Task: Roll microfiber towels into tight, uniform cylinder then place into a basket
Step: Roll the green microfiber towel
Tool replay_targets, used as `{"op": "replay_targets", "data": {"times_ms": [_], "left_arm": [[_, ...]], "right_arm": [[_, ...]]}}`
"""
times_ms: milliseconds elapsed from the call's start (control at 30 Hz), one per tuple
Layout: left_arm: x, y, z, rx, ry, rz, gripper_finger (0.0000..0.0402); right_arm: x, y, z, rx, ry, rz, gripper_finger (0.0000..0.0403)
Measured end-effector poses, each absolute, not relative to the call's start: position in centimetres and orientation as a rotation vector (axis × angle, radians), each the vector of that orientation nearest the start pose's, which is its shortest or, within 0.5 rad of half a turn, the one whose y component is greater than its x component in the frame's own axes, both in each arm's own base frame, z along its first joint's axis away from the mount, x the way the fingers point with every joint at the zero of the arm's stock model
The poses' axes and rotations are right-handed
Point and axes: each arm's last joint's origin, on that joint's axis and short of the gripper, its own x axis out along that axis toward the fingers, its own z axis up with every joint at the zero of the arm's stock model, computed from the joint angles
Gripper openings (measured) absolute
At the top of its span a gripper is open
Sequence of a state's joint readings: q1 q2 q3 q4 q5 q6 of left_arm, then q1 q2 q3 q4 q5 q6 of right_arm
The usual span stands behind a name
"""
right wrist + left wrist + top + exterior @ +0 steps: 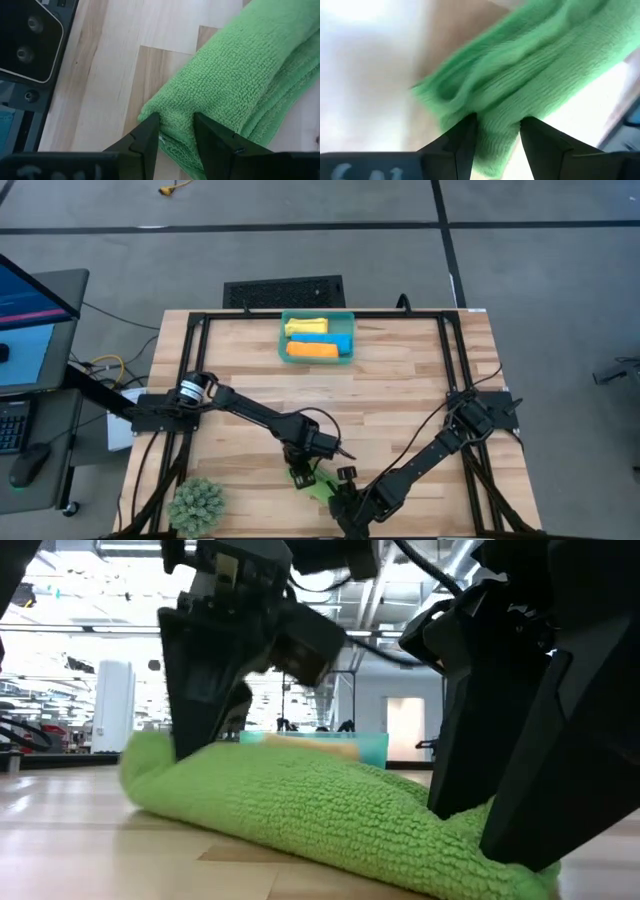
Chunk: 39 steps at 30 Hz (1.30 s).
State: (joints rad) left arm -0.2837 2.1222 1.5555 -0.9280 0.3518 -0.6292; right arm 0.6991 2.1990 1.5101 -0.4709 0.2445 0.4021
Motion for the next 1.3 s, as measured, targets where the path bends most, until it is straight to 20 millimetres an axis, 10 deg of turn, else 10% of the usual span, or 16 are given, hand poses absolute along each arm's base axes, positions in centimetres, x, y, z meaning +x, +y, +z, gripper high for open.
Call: {"op": "replay_targets", "data": {"times_ms": [333, 833, 1300], "left_arm": [[35.2, -13.5, 20.2, -0.304, 1.581, 0.130, 0.0143], [31.2, -24.9, 21.1, 0.315, 1.131, -0.082, 0.0143], [32.8, -21.6, 16.2, 0.295, 1.255, -0.006, 0.0143]], "right_arm": [[34.2, 27.8, 12.0, -0.156, 1.088, 0.175, 0.0147], [34.2, 27.8, 12.0, -0.155, 1.089, 0.176, 0.0147], [34.2, 27.9, 12.0, -0.148, 1.087, 0.182, 0.0147]]}}
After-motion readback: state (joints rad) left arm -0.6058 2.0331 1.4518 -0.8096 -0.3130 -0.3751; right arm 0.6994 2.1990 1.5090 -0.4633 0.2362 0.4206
